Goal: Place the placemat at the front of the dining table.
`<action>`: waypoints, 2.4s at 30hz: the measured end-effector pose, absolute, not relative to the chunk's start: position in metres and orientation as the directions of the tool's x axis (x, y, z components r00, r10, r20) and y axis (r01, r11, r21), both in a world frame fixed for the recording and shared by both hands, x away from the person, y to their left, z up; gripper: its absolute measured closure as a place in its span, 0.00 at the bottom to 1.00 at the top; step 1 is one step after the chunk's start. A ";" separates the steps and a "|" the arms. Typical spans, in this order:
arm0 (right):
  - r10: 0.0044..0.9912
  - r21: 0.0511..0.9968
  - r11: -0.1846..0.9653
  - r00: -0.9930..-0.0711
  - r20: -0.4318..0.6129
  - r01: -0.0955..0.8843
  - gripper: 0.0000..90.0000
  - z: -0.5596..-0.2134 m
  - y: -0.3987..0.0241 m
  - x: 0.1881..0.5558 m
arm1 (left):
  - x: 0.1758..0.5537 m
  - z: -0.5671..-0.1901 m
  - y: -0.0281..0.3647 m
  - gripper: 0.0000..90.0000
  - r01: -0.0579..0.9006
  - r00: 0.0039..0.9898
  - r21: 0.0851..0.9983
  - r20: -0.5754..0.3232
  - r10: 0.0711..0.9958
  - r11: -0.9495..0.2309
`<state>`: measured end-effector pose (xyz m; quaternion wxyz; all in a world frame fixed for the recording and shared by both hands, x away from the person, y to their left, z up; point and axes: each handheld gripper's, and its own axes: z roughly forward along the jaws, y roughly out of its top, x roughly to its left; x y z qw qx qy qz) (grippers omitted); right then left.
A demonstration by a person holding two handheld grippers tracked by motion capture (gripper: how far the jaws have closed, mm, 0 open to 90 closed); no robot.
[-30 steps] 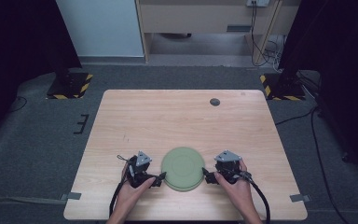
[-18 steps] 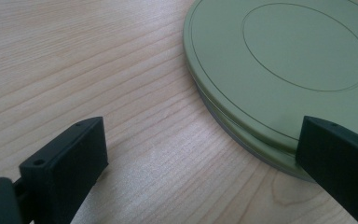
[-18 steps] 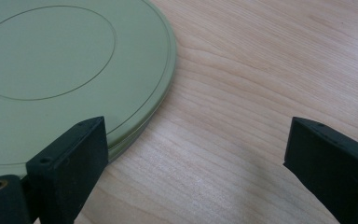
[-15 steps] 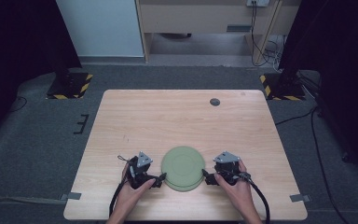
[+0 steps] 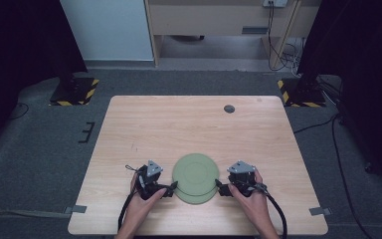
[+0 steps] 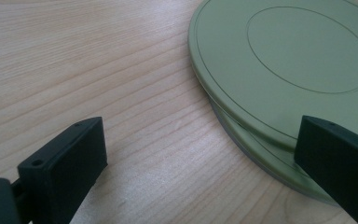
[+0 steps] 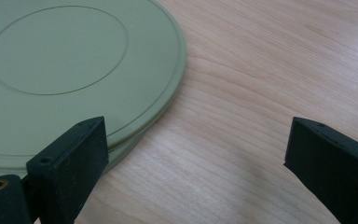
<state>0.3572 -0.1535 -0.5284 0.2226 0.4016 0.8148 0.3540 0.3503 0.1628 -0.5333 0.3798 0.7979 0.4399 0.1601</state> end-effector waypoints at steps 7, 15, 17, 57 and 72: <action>0.813 0.757 0.425 -0.576 -0.079 0.496 0.06 -0.528 -0.151 0.357 | 0.352 -0.535 0.159 0.00 0.587 0.551 0.744 -0.079 0.831 -0.318; 0.824 0.761 0.413 -0.562 -0.078 0.501 0.06 -0.529 -0.152 0.360 | 0.352 -0.534 0.157 0.01 0.579 0.545 0.749 -0.061 0.836 -0.322; 0.817 0.759 0.419 -0.572 -0.075 0.499 0.08 -0.528 -0.152 0.359 | 0.350 -0.534 0.156 0.02 0.579 0.556 0.744 -0.062 0.829 -0.333; 0.835 0.762 0.375 -0.549 -0.031 0.528 0.04 -0.532 -0.151 0.368 | 0.355 -0.534 0.145 0.00 0.575 0.549 0.749 -0.053 0.834 -0.330; 0.843 0.766 0.356 -0.538 -0.017 0.534 0.07 -0.523 -0.161 0.371 | 0.353 -0.532 0.145 0.02 0.571 0.549 0.756 -0.061 0.834 -0.320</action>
